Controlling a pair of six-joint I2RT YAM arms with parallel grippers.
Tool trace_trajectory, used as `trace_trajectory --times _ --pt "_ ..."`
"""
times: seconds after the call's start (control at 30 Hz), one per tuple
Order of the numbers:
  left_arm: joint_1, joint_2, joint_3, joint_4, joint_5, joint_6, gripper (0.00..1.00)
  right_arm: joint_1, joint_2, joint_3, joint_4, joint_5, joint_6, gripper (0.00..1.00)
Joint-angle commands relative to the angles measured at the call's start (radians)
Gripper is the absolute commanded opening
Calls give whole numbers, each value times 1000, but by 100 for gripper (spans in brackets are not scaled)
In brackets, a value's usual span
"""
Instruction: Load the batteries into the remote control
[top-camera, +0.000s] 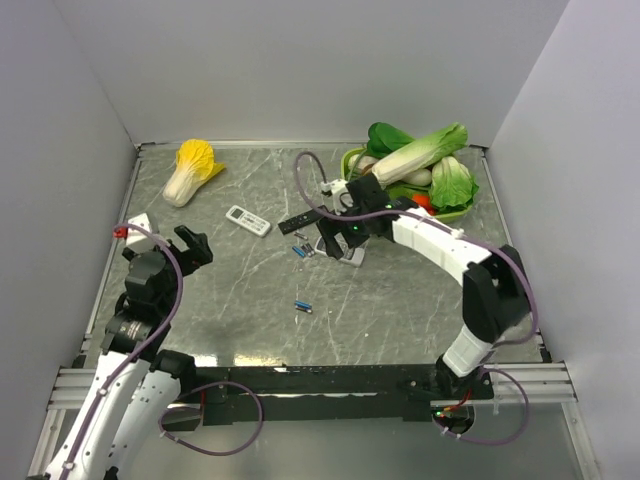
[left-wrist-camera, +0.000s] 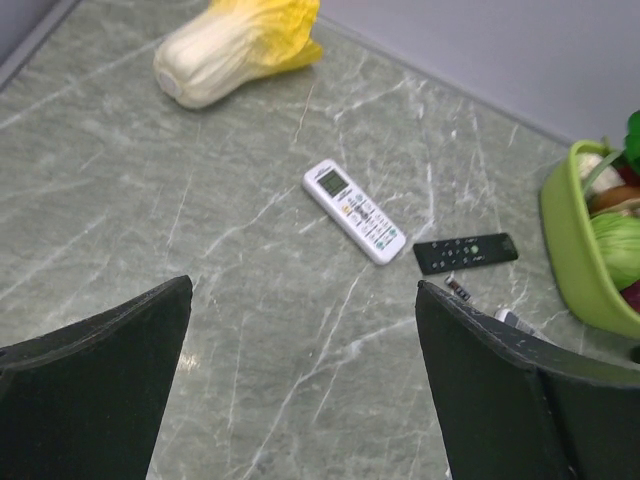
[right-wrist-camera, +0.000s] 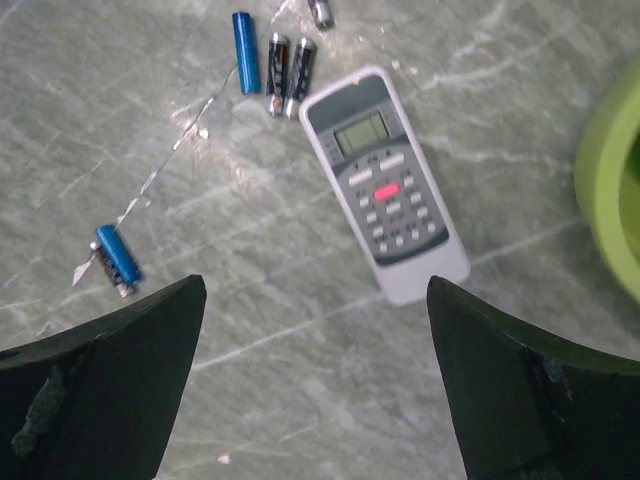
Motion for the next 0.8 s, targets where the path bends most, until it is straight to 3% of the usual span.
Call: trace_trajectory --times 0.0,0.3,0.77 --pt "3 -48 -1 90 8 55 97 15 107 125 -44 44 -87 99" --pt "5 -44 -7 117 44 63 97 15 358 344 -253 21 -224 100" --pt "0 -65 -15 127 59 62 97 33 450 323 -277 114 -265 98"
